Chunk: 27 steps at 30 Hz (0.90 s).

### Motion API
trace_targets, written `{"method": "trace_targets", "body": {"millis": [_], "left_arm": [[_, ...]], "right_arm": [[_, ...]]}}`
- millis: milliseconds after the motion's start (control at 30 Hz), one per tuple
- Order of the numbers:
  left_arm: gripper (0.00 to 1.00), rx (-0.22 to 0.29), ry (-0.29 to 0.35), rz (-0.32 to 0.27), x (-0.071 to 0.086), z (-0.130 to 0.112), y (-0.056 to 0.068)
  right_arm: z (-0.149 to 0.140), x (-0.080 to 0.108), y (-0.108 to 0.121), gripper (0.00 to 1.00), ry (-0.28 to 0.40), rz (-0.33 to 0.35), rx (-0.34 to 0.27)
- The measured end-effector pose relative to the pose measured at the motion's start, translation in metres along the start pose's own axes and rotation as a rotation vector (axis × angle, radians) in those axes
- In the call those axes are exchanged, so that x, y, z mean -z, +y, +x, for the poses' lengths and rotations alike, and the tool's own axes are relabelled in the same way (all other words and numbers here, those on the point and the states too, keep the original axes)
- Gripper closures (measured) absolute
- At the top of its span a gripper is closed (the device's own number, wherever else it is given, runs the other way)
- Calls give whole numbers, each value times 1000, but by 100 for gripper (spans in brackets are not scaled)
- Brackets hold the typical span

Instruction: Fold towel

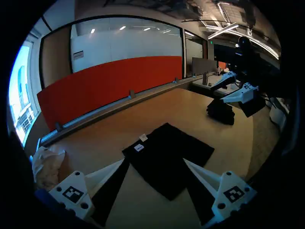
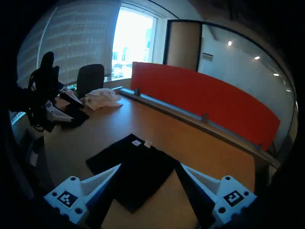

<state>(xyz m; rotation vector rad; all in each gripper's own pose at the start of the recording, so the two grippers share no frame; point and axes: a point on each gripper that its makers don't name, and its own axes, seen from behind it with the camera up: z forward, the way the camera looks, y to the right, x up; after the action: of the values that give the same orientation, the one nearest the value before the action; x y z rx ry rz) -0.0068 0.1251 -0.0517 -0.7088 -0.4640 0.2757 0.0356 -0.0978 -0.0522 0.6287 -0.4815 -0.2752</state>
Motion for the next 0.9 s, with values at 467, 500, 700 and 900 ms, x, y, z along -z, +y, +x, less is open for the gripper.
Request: {"method": "trace_targets", "body": {"millis": [467, 500, 700, 900], "left_arm": [[7, 0, -55, -38, -21, -39, 20], [7, -1, -59, -40, -23, -42, 21], [7, -6, -92, -50, -34, -63, 25], [7, 1, -123, -60, -46, -82, 27]], "right_arm": [[-35, -22, -17, 0, -42, 38, 0], [-38, -24, -17, 0, -48, 40, 1], [-62, -33, -23, 0, -87, 53, 7], [-83, -42, -28, 0, -116, 58, 9]]}}
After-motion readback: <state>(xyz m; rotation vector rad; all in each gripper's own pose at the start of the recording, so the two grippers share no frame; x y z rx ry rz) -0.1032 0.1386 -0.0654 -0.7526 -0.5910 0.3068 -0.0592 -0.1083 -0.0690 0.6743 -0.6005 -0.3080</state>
